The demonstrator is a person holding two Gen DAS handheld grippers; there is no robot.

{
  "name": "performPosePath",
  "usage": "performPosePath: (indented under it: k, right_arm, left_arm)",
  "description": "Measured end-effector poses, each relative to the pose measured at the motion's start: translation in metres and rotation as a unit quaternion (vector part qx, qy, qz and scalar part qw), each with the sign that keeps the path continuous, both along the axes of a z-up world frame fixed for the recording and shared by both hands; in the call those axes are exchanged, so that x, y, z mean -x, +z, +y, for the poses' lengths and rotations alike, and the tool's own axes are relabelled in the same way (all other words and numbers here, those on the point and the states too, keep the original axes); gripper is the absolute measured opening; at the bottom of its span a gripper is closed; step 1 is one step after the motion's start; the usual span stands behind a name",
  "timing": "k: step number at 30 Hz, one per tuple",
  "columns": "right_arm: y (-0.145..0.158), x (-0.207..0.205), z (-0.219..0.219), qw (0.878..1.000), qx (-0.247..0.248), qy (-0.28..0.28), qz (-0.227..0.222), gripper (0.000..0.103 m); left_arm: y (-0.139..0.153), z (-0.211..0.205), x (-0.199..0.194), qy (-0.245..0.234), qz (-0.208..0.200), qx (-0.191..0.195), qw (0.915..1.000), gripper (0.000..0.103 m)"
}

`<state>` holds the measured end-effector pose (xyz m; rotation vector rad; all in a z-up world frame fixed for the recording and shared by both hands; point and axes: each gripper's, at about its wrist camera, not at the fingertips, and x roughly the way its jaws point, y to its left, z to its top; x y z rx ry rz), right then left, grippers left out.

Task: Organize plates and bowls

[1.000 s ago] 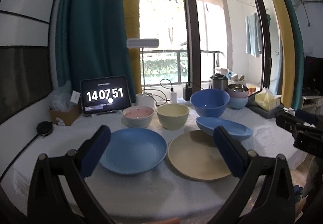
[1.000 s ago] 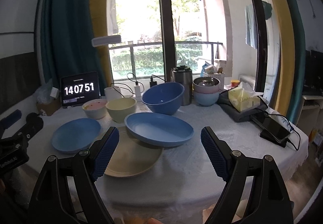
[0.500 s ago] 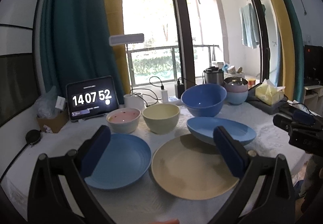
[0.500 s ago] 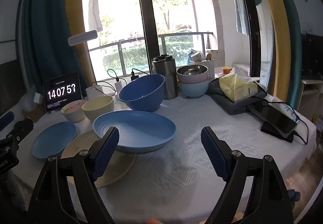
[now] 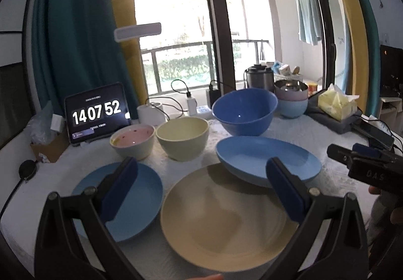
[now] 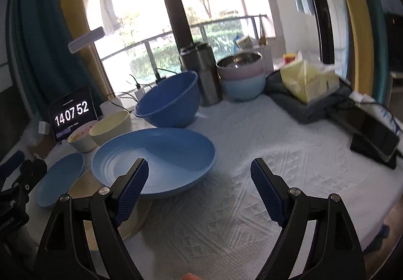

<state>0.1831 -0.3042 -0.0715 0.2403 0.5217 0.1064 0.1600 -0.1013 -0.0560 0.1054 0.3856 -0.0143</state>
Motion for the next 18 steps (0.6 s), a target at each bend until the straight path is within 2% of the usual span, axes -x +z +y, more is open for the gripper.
performPosePath:
  k: [11, 18]
  right_arm:
    - [-0.018, -0.029, -0.009, 0.997, -0.042, 0.015, 0.056, 0.086]
    - [-0.029, -0.048, -0.008, 0.994, -0.065, 0.01, 0.092, 0.086]
  left_arm:
    - [-0.008, -0.016, -0.04, -0.007, 0.048, 0.034, 0.9983, 0.102]
    - [-0.009, -0.027, -0.065, -0.006, 0.078, 0.04, 0.9962, 0.102]
